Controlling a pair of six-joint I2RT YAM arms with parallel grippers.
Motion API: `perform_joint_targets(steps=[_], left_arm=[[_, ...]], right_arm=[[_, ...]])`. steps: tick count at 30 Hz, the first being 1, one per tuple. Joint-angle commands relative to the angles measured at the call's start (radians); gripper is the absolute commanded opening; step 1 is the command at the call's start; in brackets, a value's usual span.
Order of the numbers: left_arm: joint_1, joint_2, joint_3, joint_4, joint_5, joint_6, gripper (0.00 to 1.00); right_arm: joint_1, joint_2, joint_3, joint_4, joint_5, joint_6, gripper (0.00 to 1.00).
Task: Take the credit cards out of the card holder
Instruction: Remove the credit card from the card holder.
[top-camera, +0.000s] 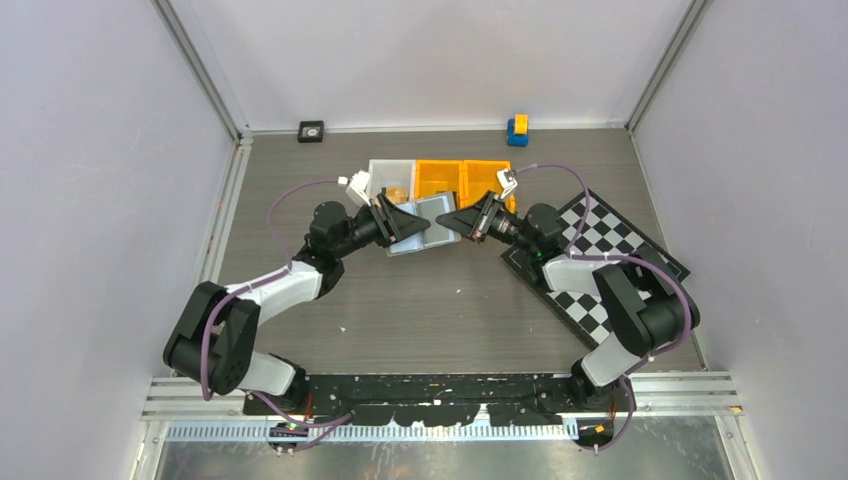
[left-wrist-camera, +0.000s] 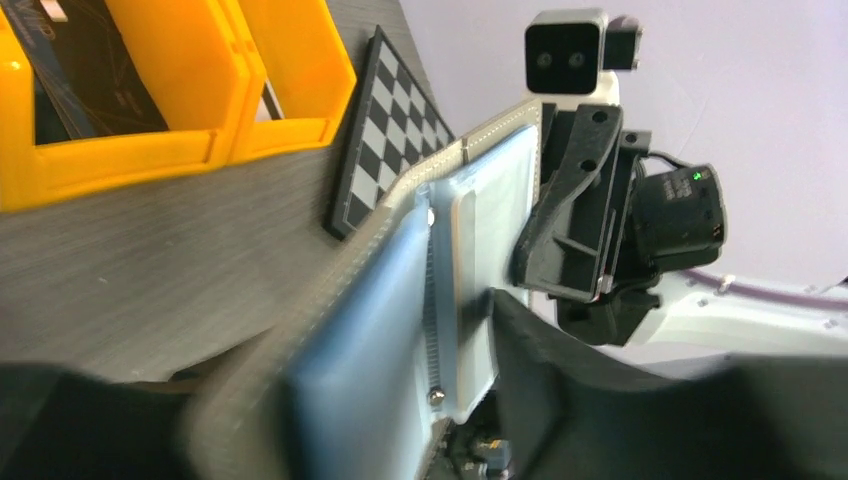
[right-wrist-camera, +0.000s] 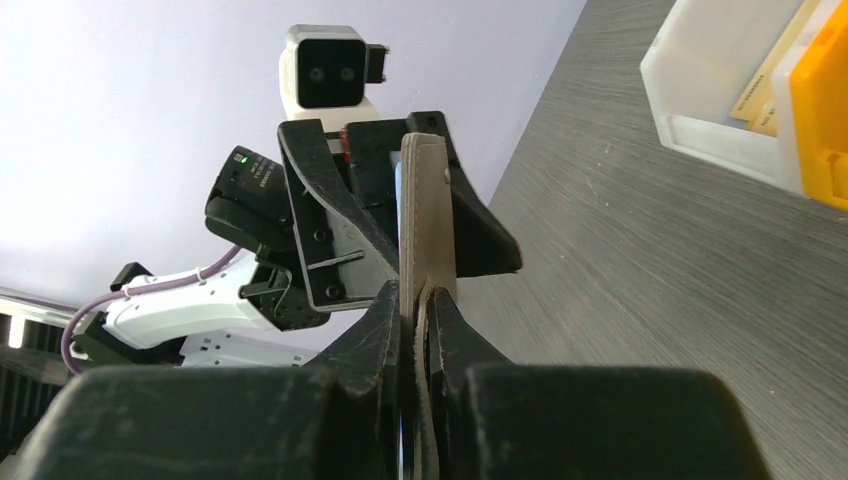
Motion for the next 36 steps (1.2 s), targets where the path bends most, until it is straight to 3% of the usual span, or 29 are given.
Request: perform_joint_targets(steps=[1, 5, 9, 12, 17, 26, 33, 36], left_arm=[[-0.003, 0.019, 0.016, 0.062, 0.025, -0.002, 0.41], [0.009, 0.009, 0.021, 0.024, 0.016, 0.006, 0.13], [0.023, -0.019, 0.013, -0.023, -0.01, 0.02, 0.05], [0.027, -0.034, 0.006, -0.032, -0.02, 0.025, 0.02], [0.03, -0.048, 0.004, -0.035, -0.02, 0.025, 0.01], [0.041, -0.09, 0.008, -0.141, -0.065, 0.048, 0.0], [0.043, -0.092, 0.008, -0.145, -0.068, 0.049, 0.0], [0.043, -0.084, 0.014, -0.145, -0.06, 0.046, 0.0]], right_arm=[[0.005, 0.027, 0.046, 0.156, -0.04, 0.068, 0.13], [0.003, 0.018, 0.039, 0.161, -0.032, 0.062, 0.24], [-0.007, -0.03, 0.013, 0.08, 0.01, 0.011, 0.38], [-0.018, -0.072, 0.001, 0.003, 0.044, -0.034, 0.4], [-0.022, -0.084, 0.001, -0.033, 0.056, -0.049, 0.27], [-0.031, -0.091, -0.011, -0.012, 0.062, -0.033, 0.34], [-0.03, -0.086, -0.007, -0.002, 0.054, -0.026, 0.06], [-0.03, -0.084, 0.0, -0.01, 0.049, -0.026, 0.0]])
